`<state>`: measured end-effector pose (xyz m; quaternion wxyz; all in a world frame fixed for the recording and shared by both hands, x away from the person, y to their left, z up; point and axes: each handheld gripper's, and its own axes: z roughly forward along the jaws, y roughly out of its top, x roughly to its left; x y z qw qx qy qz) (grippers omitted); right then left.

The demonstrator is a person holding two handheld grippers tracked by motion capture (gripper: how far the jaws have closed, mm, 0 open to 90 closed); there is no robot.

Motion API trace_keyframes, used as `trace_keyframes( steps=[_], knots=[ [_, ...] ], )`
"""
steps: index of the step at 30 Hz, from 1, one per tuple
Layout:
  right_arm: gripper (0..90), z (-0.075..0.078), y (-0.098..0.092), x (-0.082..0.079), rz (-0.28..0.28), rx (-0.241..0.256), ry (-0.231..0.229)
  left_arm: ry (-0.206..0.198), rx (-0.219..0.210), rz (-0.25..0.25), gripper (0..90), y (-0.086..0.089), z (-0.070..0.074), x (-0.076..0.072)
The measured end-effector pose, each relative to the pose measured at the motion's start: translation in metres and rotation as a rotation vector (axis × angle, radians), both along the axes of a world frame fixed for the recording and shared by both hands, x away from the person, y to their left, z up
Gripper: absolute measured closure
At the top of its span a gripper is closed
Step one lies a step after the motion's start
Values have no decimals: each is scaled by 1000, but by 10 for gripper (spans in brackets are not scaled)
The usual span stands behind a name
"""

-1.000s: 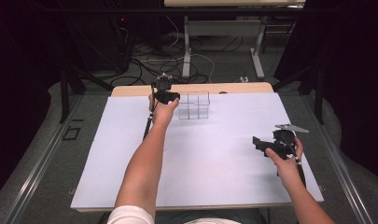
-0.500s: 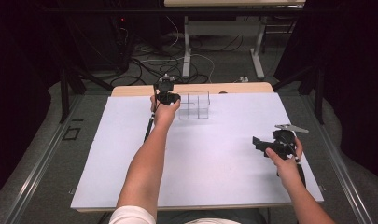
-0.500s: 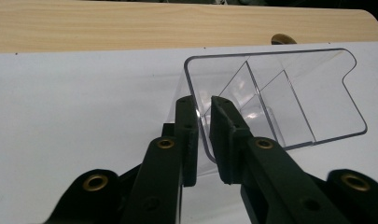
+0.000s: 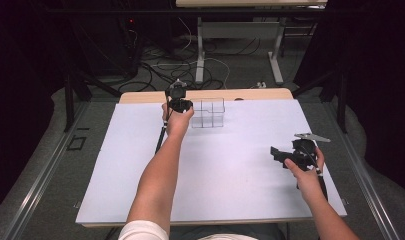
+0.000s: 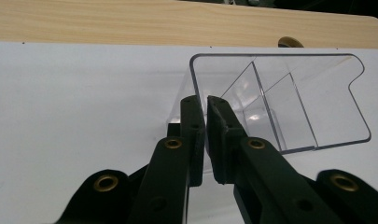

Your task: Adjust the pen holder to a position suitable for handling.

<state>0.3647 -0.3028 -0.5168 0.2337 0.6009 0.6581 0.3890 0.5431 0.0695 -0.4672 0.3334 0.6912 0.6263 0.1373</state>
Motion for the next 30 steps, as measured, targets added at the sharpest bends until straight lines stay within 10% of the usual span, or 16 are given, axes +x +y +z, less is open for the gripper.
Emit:
trace_keyframes(
  steps=[30],
  knots=[
    [20, -2, 5, 0, 13, -6, 6, -8, 35, -13, 886, 0, 5, -28]
  ],
)
